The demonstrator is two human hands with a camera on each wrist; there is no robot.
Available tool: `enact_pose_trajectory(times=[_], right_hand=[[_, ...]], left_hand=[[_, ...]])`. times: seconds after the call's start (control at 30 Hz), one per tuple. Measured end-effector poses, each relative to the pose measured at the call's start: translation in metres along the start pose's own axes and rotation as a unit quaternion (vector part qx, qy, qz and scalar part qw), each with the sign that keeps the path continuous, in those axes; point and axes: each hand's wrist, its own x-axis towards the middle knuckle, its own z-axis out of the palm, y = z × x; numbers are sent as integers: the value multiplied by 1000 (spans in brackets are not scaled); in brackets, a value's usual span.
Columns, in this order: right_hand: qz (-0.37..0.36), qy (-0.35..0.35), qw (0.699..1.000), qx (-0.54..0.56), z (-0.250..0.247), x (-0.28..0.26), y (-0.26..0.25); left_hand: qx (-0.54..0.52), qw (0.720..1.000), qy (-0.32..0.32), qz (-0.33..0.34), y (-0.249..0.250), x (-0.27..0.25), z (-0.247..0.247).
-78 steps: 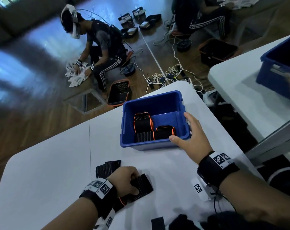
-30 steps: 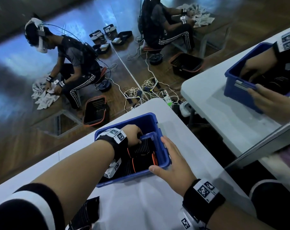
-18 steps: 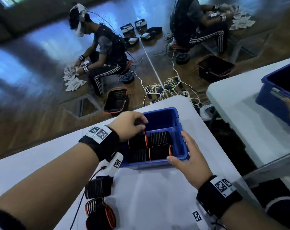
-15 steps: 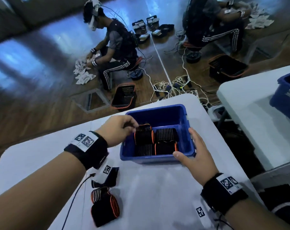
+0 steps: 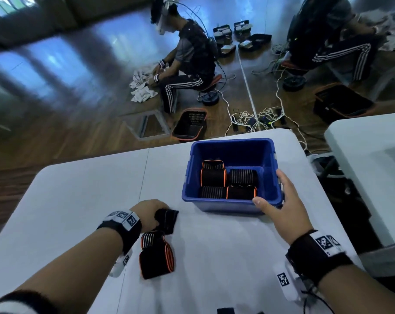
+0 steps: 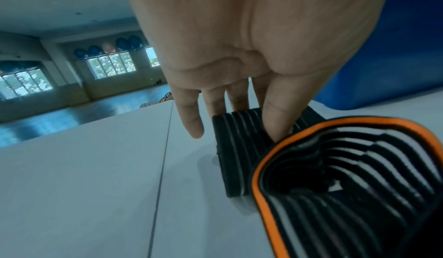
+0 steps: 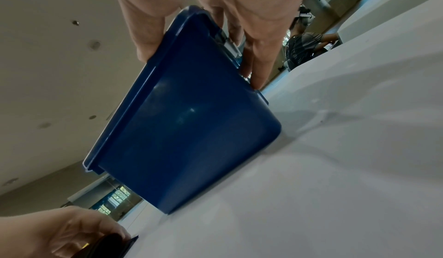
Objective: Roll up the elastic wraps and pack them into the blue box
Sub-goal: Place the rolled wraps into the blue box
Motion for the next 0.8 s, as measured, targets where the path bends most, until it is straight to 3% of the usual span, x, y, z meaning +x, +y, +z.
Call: enact_pose_trajectory(times=[0.27,0.5,0.63,0.8], right_hand=[[10,-9,1000,-5,-1,-2,-3],[15,-13,1000,-1,-2,-2,0],[19,-12,1000,7,-1,-1,0],[20,-12,1000,11,-2,-1,-1]], left_hand=[[1,999,-3,-37,5,12,1],[-65,997,-18,-48,3,7,-4],[-99,995,-20,-22,4,-8,-34],[-112,992,35,42,23,-39,-109]])
